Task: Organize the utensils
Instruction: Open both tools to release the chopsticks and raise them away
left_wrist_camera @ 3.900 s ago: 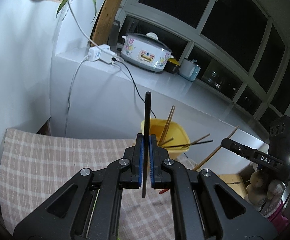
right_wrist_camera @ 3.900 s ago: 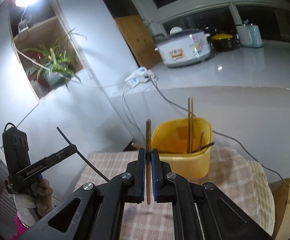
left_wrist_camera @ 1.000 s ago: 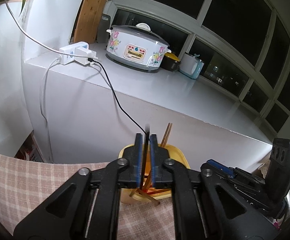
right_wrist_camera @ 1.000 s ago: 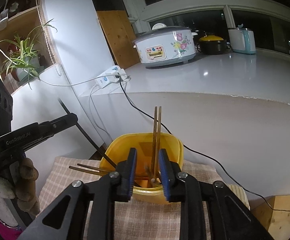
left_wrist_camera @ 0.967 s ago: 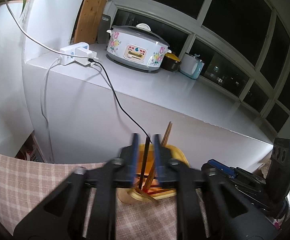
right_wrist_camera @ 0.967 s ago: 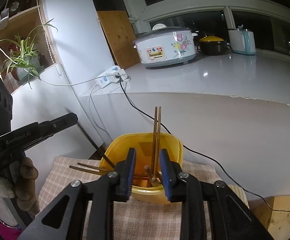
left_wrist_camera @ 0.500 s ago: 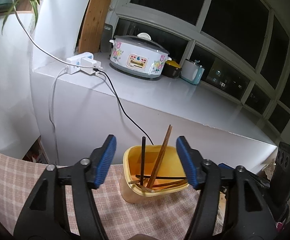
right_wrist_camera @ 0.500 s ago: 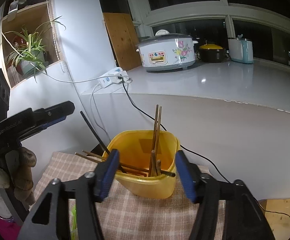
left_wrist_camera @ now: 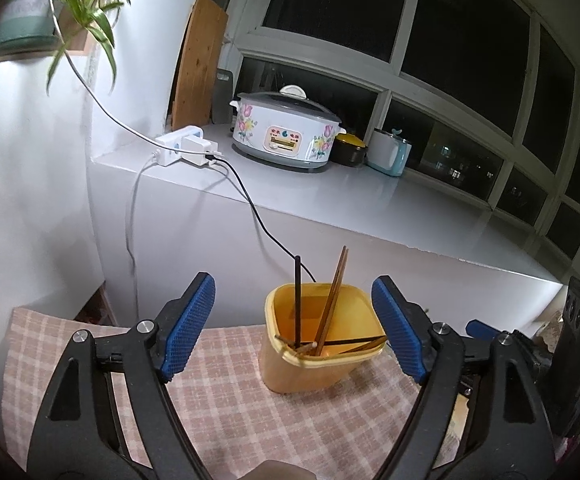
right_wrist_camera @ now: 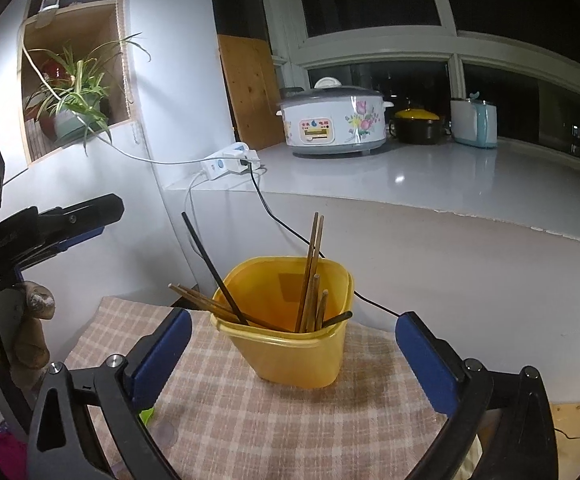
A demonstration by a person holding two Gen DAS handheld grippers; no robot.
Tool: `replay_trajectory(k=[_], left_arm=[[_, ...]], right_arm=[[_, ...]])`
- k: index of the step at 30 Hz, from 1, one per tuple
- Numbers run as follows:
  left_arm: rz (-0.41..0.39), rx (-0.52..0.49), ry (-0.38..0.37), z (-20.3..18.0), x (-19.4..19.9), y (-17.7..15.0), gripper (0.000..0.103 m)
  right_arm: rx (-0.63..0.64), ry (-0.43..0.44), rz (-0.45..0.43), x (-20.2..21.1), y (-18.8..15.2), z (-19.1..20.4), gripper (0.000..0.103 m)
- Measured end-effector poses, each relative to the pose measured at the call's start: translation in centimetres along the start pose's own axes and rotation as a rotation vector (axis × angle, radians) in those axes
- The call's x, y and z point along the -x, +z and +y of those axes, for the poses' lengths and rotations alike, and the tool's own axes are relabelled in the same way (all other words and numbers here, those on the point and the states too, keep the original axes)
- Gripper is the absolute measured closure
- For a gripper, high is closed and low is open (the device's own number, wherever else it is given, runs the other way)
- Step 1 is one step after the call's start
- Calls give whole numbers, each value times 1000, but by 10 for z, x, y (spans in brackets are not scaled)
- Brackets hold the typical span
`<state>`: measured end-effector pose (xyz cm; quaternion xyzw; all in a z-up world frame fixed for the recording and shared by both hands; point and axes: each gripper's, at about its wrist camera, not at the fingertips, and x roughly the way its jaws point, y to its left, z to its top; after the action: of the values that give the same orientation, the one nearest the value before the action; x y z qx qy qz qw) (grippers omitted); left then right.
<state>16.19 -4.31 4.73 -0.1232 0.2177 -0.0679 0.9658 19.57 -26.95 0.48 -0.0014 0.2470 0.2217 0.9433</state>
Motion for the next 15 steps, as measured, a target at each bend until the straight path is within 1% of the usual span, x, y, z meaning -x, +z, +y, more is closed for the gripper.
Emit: replay_trajectory(k=[7,15], left_arm=[[-7,-25,10,0,18,-9,20],[-12,-50,38,6,35,-24,20]], right_arm=[[5,9,-7,9,-6,6,0],[17,17,-9,14,-15,13,0]])
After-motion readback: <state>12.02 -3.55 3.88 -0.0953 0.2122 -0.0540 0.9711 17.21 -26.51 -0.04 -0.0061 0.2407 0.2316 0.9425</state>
